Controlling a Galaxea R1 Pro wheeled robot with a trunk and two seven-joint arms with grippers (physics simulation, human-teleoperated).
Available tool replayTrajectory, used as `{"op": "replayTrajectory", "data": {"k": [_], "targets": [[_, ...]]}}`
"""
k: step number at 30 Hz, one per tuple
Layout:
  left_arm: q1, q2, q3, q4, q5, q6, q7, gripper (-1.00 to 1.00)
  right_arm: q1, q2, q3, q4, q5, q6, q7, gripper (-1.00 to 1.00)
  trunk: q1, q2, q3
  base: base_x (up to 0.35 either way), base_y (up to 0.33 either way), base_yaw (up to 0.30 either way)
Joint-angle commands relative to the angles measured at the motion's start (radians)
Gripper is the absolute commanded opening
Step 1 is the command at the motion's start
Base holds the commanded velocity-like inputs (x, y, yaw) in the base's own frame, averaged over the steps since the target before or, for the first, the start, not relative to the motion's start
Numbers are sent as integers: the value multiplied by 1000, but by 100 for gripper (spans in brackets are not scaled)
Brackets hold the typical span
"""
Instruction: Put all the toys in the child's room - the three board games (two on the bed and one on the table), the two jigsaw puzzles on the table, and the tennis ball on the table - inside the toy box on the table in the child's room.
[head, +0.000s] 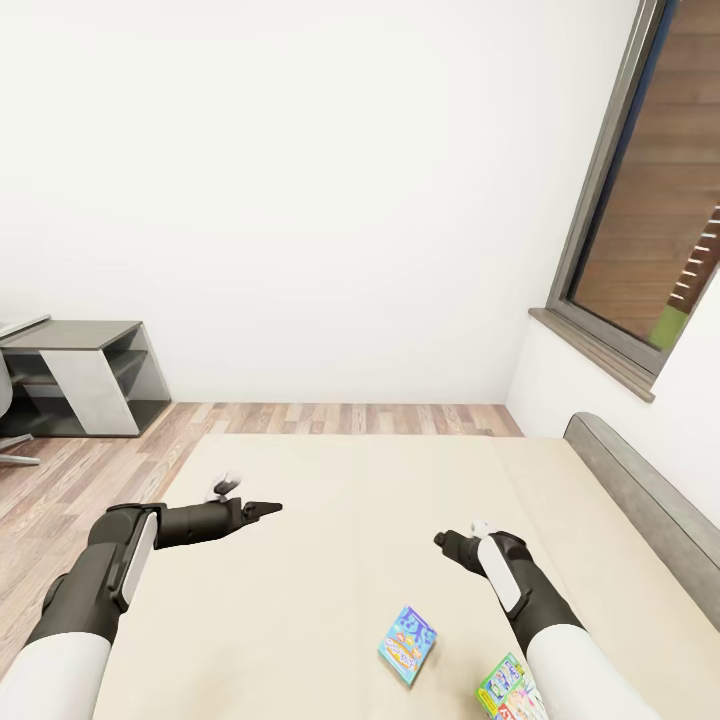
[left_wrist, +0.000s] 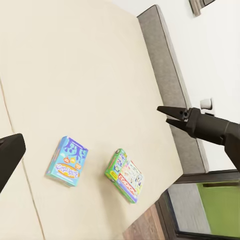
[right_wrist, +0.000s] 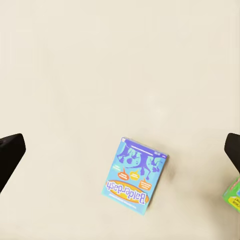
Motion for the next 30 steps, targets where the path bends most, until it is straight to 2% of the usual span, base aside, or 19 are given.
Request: {"op": "replayTrajectory", "data": {"k": [1,30], "targets": [[-1,0,1,0,-1,8,-5,100,-1,1,-2,-2,-11,3,-8,100,1,-2,-2,0,0,0],[-1,0,0,0,0,6,-9,100,0,3,-1,0,-11,3,-8,100,1,-2,-5,0,0,0]]}}
